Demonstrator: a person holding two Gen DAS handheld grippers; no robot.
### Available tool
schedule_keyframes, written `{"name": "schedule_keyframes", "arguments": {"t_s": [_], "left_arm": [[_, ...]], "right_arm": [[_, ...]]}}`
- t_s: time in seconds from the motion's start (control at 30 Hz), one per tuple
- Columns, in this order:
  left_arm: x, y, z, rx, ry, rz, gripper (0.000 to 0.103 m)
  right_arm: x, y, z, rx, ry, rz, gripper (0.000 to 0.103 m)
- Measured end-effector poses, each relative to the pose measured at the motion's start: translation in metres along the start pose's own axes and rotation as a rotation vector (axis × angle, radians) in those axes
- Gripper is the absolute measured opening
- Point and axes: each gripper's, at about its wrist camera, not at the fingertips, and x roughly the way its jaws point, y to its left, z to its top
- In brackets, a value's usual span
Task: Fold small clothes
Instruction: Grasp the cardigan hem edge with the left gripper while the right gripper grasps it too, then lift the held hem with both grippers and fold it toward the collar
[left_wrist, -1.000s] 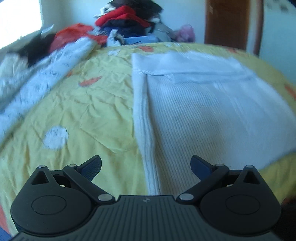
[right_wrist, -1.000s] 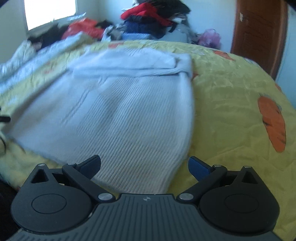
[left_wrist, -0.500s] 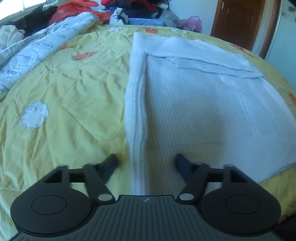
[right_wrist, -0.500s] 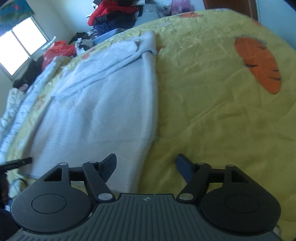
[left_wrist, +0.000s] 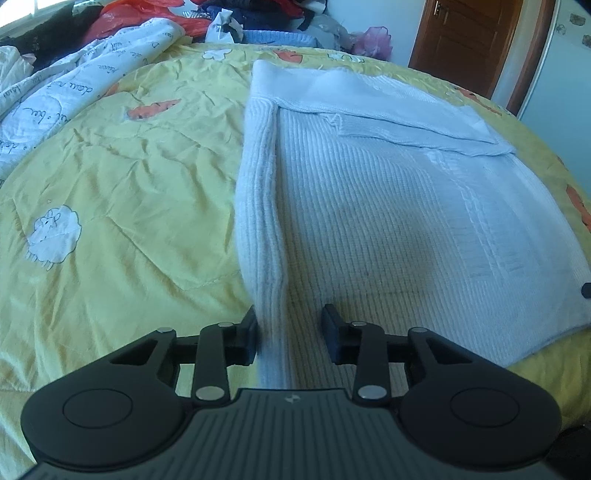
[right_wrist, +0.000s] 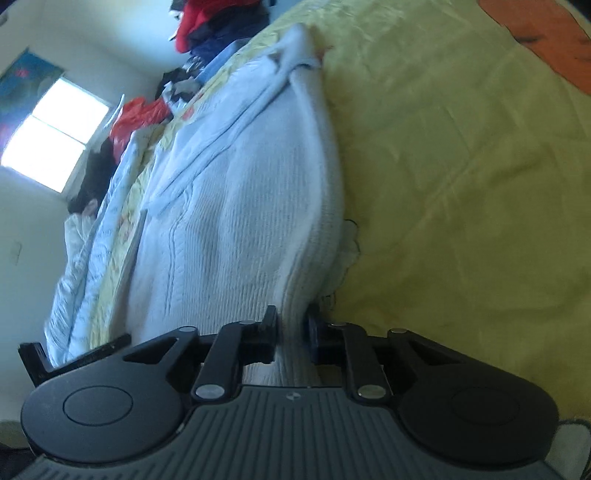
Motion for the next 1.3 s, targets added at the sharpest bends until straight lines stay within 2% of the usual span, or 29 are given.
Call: {"name": "schedule_keyframes", "arguments": {"t_s": [0.07, 0.13, 0.27, 0.33, 0.47, 0.53, 0.6, 0.7, 0.77, 0.83, 0.9, 0.93, 0.97, 1.0, 1.07, 1.17, 1.3], "left_arm": [[0.001, 0.001, 0.001, 0.002, 0.002, -0.01, 0.035], [0.002, 0.002, 0.002, 0.001, 0.004, -0.022, 0.037], [0.004, -0.003, 0.002, 0.012, -0.004, -0.039, 0.054], [0.006, -0.007, 0.002, 0.022, -0.007, -0.052, 0.066], [0.007, -0.012, 0.0, 0.051, -0.012, -0.045, 0.07], [0.008, -0.009, 0.002, 0.037, -0.011, -0.054, 0.07], [0.009, -0.007, 0.004, 0.025, -0.013, -0.056, 0.07], [0.012, -0.005, 0.009, 0.019, -0.016, -0.05, 0.07], [0.013, -0.005, 0.009, 0.024, -0.015, -0.049, 0.069], [0.011, -0.005, 0.007, 0.03, -0.013, -0.043, 0.069], [0.008, -0.006, 0.003, 0.038, -0.012, -0.034, 0.069], [0.007, -0.005, 0.0, 0.045, -0.013, -0.031, 0.068], [0.006, -0.005, -0.001, 0.051, -0.014, -0.028, 0.061], [0.005, -0.005, -0.002, 0.056, -0.016, -0.021, 0.056], [0.003, 0.0, 0.001, 0.047, -0.004, -0.029, 0.035], [0.003, 0.008, 0.008, 0.016, 0.038, -0.066, 0.019], [0.002, 0.018, 0.014, -0.025, 0.063, -0.096, 0.012]], "right_arm": [[0.001, 0.0, -0.001, 0.004, -0.004, 0.002, 0.027], [0.002, 0.002, -0.002, -0.009, -0.003, 0.004, 0.032], [0.003, 0.005, 0.002, -0.016, 0.017, 0.044, 0.046], [0.004, 0.008, 0.003, -0.022, 0.029, 0.071, 0.062], [0.012, 0.008, 0.004, 0.017, 0.139, 0.159, 0.063], [0.009, 0.004, 0.009, 0.031, 0.122, 0.159, 0.061], [0.002, -0.008, 0.022, 0.09, 0.031, 0.156, 0.063], [0.006, -0.025, 0.04, 0.173, -0.04, 0.162, 0.06], [0.014, -0.025, 0.042, 0.18, -0.019, 0.185, 0.051], [0.022, -0.018, 0.038, 0.121, 0.053, 0.174, 0.03], [0.025, -0.017, 0.026, 0.1, 0.118, 0.164, 0.015], [0.024, -0.021, 0.019, 0.104, 0.133, 0.17, 0.015], [0.02, -0.025, 0.013, 0.116, 0.124, 0.182, 0.015], [0.015, -0.027, 0.009, 0.124, 0.108, 0.188, 0.009], [0.011, -0.029, 0.004, 0.14, 0.082, 0.208, 0.009], [0.01, -0.022, 0.004, 0.114, 0.075, 0.202, 0.011], [-0.001, -0.015, 0.014, 0.096, 0.046, 0.237, 0.011]]}}
